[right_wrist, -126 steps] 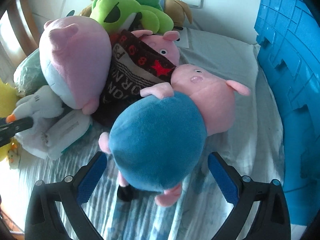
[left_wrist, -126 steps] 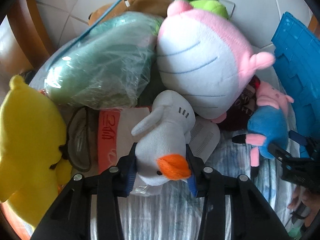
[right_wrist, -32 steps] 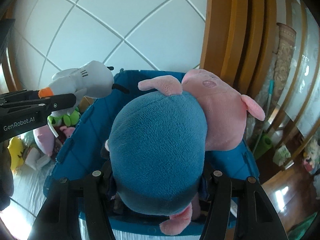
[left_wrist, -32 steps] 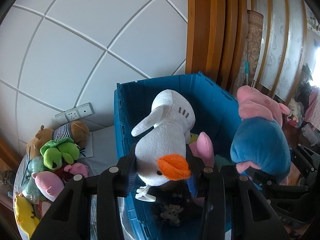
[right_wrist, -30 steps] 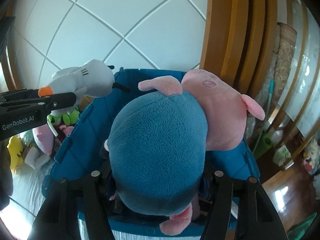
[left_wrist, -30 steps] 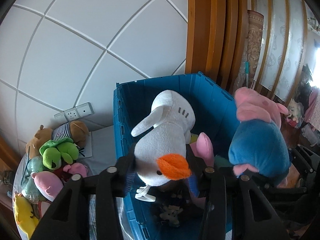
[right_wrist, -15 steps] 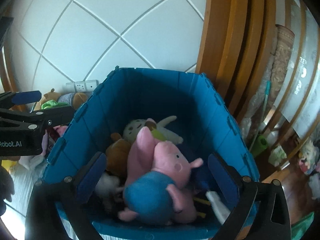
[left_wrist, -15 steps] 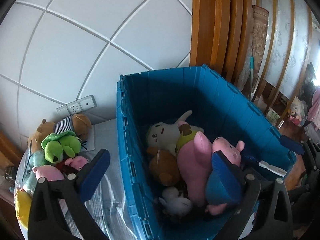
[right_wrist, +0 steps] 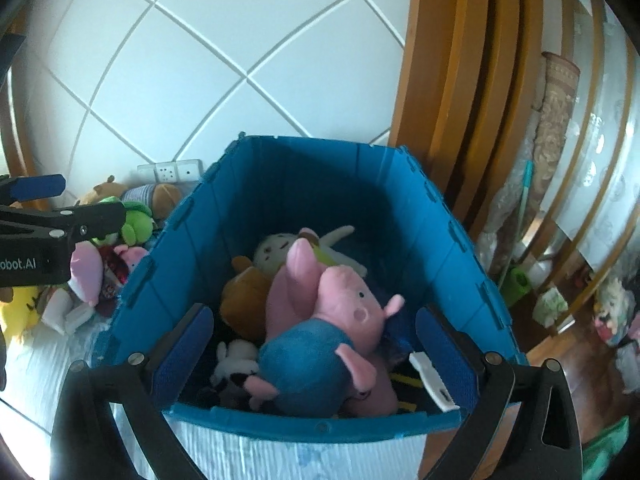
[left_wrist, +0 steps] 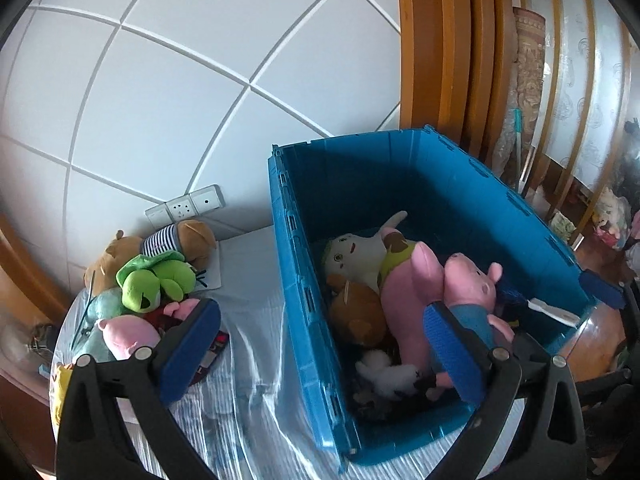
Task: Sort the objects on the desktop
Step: 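Move both grippers back away from the crate toward the pile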
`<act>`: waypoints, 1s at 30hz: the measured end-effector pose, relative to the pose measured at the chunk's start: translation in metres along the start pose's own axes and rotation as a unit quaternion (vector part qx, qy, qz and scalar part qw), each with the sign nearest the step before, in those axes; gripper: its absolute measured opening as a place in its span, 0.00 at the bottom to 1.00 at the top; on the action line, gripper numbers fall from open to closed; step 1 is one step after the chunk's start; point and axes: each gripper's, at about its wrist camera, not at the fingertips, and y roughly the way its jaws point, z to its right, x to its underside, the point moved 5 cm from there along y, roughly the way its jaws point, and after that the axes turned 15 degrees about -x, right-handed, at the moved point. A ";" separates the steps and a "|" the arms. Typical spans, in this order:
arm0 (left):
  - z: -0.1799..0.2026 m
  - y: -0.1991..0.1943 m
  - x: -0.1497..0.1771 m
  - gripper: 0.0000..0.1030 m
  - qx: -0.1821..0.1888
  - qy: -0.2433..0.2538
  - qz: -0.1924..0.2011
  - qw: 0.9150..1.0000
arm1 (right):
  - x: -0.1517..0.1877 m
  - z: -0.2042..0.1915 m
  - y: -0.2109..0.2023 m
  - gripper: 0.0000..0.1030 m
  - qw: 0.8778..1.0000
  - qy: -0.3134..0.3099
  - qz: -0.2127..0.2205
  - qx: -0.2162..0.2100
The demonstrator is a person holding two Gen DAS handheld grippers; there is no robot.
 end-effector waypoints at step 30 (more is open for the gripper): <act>-0.294 -0.044 0.177 1.00 -0.111 -0.094 -0.066 0.987 | 0.033 -0.321 -0.010 1.00 0.985 -0.096 0.001 -0.142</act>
